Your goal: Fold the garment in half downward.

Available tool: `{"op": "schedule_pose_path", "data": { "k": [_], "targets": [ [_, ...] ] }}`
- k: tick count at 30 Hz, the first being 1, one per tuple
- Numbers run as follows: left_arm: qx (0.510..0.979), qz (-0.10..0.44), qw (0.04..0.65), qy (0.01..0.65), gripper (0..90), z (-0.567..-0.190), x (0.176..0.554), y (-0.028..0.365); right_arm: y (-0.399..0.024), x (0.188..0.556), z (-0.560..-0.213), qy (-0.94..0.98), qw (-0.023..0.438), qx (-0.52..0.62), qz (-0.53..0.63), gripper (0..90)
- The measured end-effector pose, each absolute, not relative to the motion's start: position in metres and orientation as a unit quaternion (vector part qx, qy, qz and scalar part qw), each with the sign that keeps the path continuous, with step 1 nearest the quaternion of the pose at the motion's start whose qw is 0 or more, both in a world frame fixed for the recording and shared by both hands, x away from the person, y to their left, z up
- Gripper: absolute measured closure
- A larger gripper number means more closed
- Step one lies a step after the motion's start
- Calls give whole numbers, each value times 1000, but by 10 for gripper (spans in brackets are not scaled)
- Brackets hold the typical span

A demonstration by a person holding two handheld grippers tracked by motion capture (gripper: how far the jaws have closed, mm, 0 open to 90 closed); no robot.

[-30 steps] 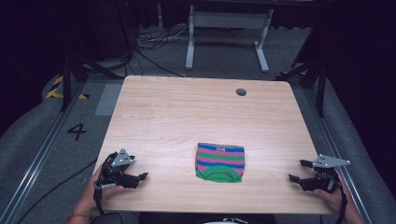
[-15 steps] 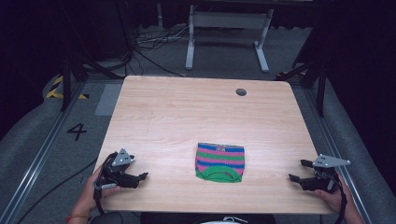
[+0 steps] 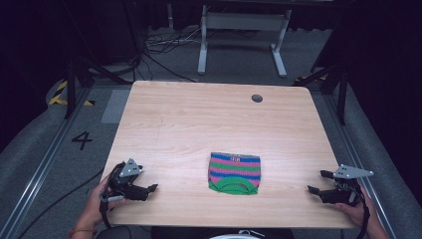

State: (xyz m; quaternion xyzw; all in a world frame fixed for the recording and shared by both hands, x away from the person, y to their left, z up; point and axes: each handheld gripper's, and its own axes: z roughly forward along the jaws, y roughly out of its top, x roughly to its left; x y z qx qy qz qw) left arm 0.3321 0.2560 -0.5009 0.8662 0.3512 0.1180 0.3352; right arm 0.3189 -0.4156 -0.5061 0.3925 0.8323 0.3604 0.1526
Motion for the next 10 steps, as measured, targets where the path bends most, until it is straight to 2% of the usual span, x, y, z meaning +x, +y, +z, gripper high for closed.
{"op": "schedule_pose_path", "data": {
  "k": [10],
  "targets": [
    [866,118,333,354,98,-501,333,256,-416,319,-506,831,154,394,360,150]
  ]
}}
